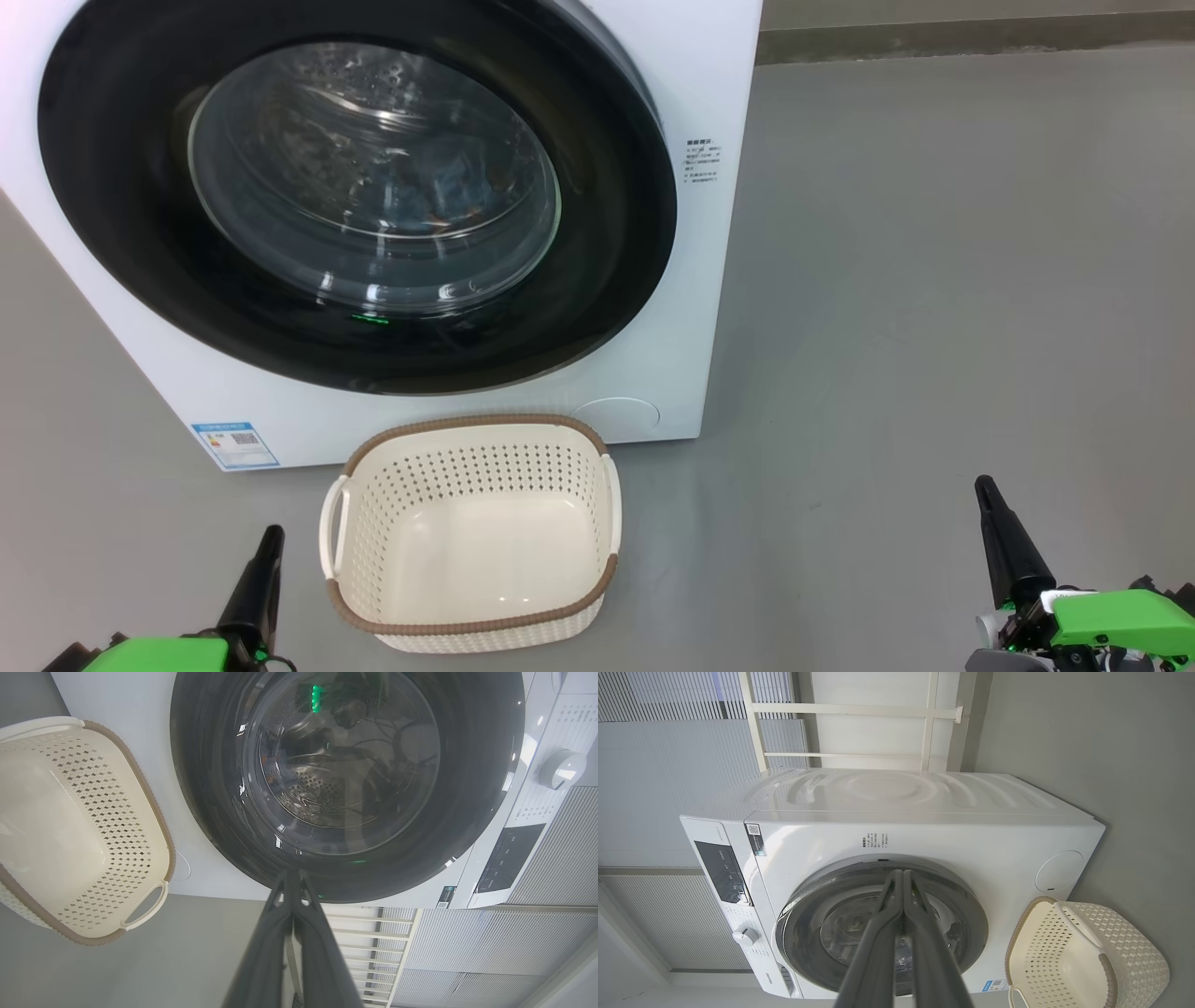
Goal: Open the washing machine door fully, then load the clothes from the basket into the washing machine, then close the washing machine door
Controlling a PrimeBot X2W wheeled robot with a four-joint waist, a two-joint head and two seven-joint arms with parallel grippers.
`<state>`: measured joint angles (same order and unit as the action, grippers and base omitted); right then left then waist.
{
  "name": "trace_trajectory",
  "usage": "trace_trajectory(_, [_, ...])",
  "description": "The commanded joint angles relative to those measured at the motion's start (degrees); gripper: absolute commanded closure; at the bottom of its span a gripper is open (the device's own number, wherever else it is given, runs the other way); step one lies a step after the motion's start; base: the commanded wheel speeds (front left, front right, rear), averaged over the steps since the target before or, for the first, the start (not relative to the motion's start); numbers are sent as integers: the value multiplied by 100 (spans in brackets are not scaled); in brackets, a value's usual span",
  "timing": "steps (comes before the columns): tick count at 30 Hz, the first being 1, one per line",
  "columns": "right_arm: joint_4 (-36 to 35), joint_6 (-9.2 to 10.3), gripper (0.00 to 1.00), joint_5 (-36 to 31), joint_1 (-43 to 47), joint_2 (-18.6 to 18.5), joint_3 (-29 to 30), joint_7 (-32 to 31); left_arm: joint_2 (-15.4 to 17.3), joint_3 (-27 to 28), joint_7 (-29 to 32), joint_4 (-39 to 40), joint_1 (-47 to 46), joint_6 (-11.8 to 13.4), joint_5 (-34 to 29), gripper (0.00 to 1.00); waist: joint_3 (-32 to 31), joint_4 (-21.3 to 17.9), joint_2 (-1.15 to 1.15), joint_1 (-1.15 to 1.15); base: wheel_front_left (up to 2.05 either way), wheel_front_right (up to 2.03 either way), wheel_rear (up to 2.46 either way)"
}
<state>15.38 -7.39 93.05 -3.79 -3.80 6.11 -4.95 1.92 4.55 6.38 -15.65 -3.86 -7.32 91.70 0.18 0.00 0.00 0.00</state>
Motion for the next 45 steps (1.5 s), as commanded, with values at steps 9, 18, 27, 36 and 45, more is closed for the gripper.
trace_trajectory(9, [-143,-10,100,25,-227,-8,-96,-44,96,199,12,161,-233,-17,45,100,0,0,0,0,0,0,0])
trace_trajectory(18, [-142,-10,100,12,-228,3,-81,-56,96,198,12,161,-233,-17,46,100,0,0,0,0,0,0,0])
trace_trajectory(27, [-141,-10,100,0,-230,13,-66,-68,96,198,12,161,-233,-17,46,100,0,0,0,0,0,0,0])
trace_trajectory(36, [-140,-10,100,-10,-231,22,-54,-78,96,198,12,161,-233,-17,46,100,0,0,0,0,0,0,0])
trace_trajectory(45, [-140,-10,100,-20,-232,30,-42,-87,96,197,12,161,-233,-17,46,100,0,0,0,0,0,0,0])
